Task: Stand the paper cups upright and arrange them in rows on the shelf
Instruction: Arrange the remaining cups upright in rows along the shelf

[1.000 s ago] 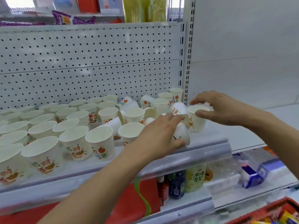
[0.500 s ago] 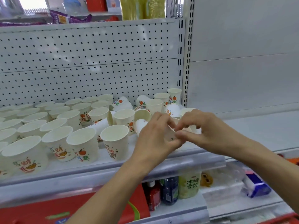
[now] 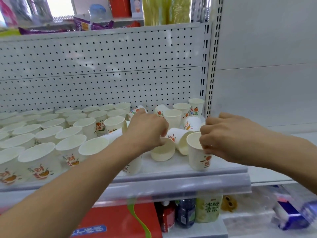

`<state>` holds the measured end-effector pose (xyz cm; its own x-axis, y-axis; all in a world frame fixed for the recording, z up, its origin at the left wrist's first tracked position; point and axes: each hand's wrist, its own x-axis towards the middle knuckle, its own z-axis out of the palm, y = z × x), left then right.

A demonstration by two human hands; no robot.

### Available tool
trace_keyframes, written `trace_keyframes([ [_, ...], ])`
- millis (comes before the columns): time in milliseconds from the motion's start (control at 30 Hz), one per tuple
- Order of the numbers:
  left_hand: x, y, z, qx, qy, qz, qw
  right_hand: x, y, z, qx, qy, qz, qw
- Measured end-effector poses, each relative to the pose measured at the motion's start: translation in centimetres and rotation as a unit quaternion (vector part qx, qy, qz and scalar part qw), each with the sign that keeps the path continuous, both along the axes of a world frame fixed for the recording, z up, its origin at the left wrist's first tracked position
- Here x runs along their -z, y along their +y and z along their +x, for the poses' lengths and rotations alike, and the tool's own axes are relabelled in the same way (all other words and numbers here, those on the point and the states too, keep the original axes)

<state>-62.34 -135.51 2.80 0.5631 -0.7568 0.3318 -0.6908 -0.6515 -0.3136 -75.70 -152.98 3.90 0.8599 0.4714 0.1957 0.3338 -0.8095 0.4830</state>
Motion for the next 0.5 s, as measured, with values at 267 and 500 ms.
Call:
trace_keyframes([
  [267, -3.2, 0.0, 2.6, -0.041, 0.086, -0.043, 0.995, -4.5, -1.3, 5.4, 0.060, 0.096, 0.223, 0.968],
  [500, -2.7, 0.5, 4.4, -0.014, 0.276, 0.004, 0.961, -4.6, -0.9, 11.8, 0.127, 0.293, 0.217, 0.922],
])
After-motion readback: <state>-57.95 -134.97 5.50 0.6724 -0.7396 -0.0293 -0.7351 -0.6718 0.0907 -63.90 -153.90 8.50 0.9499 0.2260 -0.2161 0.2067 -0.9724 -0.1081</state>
